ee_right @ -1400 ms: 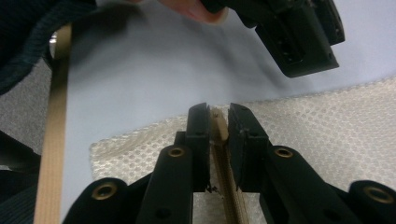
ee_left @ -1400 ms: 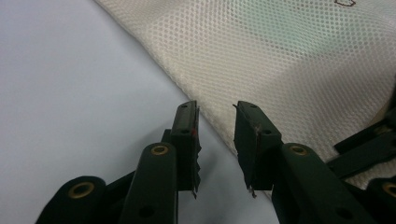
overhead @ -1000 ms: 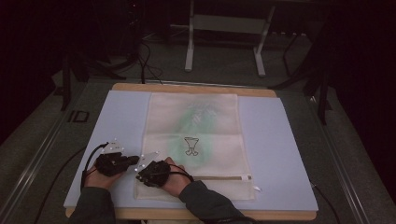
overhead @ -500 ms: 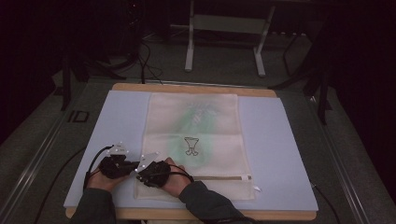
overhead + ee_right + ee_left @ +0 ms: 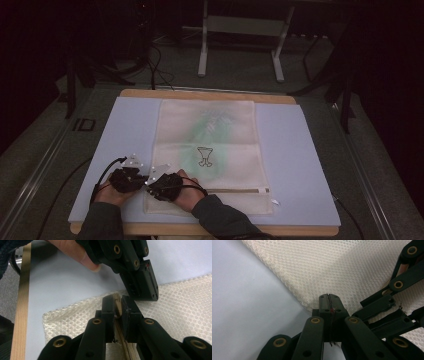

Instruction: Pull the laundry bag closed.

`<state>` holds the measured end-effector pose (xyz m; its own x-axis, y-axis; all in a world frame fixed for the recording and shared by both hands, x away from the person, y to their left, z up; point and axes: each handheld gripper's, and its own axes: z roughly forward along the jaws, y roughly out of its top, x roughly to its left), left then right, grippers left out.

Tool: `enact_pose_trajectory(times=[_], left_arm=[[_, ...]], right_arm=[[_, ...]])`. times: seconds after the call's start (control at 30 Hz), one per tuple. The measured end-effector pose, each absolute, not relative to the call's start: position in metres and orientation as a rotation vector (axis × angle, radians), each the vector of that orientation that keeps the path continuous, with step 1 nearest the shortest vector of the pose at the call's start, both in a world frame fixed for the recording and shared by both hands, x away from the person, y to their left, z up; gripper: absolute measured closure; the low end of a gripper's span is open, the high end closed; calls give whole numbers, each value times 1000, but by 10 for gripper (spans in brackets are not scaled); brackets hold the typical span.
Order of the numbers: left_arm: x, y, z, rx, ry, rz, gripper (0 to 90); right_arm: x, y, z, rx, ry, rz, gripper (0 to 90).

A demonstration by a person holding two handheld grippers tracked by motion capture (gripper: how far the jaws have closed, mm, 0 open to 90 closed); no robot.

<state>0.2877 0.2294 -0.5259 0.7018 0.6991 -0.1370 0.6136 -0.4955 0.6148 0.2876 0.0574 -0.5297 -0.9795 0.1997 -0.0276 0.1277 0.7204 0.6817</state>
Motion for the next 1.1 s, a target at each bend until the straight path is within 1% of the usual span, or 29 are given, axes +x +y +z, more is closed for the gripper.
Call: enact_pose_trajectory(times=[0.3, 1.1], left_arm=[[286, 224, -524, 2312, 983, 212, 896], [287, 227, -525, 2292, 974, 194, 897]], right_arm=[[289, 54, -529, 284, 2839, 1106, 821], [290, 43, -527, 275, 2854, 1075, 822]])
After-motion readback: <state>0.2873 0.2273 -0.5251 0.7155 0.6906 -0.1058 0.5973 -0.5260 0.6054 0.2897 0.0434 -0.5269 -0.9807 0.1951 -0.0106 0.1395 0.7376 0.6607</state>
